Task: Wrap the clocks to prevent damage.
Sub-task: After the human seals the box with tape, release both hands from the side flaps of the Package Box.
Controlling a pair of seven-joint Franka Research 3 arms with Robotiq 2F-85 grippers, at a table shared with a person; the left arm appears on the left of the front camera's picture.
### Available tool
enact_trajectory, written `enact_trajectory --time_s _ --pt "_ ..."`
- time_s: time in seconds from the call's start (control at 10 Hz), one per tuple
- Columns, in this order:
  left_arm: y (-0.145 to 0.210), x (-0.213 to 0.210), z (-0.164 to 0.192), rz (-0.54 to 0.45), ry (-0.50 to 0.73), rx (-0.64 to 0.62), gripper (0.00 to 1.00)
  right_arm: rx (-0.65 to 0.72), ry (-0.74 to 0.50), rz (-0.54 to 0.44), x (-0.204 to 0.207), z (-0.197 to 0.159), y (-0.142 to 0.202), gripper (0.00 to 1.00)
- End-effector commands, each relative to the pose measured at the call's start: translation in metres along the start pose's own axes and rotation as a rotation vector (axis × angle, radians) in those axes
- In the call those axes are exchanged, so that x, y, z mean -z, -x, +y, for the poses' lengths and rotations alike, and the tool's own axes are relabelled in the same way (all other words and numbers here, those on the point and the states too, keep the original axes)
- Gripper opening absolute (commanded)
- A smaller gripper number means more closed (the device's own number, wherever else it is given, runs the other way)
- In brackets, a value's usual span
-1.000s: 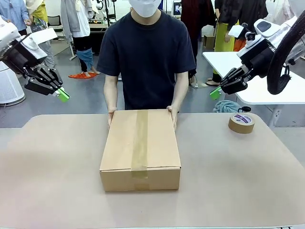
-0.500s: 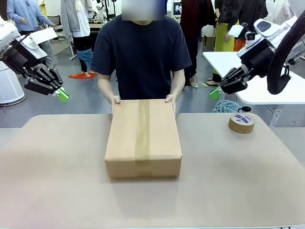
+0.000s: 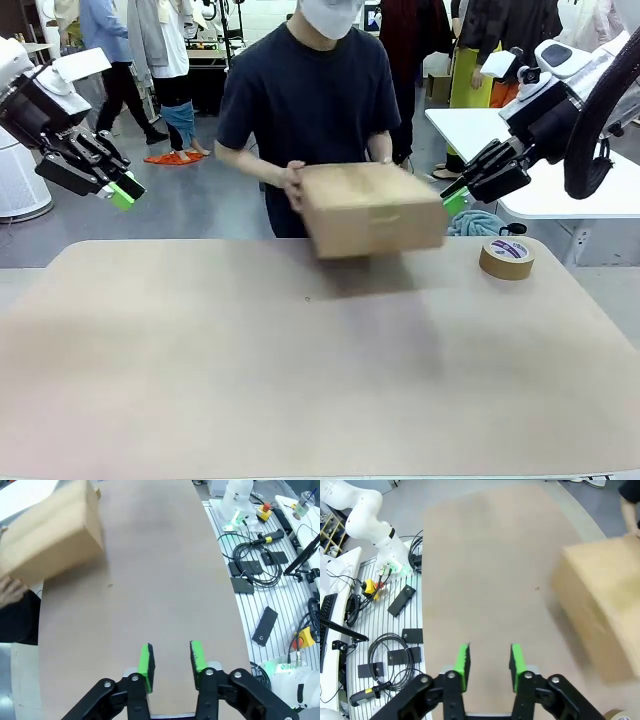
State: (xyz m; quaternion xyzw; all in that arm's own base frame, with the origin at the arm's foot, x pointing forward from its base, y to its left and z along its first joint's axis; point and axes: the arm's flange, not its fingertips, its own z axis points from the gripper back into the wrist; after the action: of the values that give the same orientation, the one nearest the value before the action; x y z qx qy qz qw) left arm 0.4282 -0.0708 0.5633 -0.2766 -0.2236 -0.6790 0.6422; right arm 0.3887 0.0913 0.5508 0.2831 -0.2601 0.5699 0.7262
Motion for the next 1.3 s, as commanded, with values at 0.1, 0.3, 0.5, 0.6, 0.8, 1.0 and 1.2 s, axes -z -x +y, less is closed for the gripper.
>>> enact_trajectory --time_s 0.1,0.3,0.5,0.6,0.8,1.0,1.2 --pt "-0.004 -0.001 -0.008 -0.036 0.018 0.002 0.92 -0.013 -0.001 0.011 0.004 0.008 0.003 1.0" --pt "-0.007 0.0 -0.006 -0.03 0.038 0.018 1.0 -0.023 0.006 -0.006 0.005 0.009 0.001 1.0" --pt "-0.006 0.004 -0.009 -0.026 0.049 0.011 0.9 -0.028 0.013 0.006 0.006 0.011 0.001 0.96" --pt "-0.006 0.004 -0.009 -0.028 0.049 0.006 0.98 -0.025 0.007 0.003 0.006 0.011 0.001 1.0" --pt "-0.008 0.004 -0.011 -0.019 0.044 -0.002 1.0 -0.038 -0.021 0.019 0.007 0.013 0.0 1.0" --pt "-0.005 0.004 -0.006 -0.007 0.042 0.01 1.0 -0.015 -0.003 0.0 0.002 0.006 -0.004 1.0" --pt "-0.005 0.004 -0.006 -0.007 0.042 0.01 1.0 -0.017 -0.007 0.0 0.002 0.007 -0.004 1.0"
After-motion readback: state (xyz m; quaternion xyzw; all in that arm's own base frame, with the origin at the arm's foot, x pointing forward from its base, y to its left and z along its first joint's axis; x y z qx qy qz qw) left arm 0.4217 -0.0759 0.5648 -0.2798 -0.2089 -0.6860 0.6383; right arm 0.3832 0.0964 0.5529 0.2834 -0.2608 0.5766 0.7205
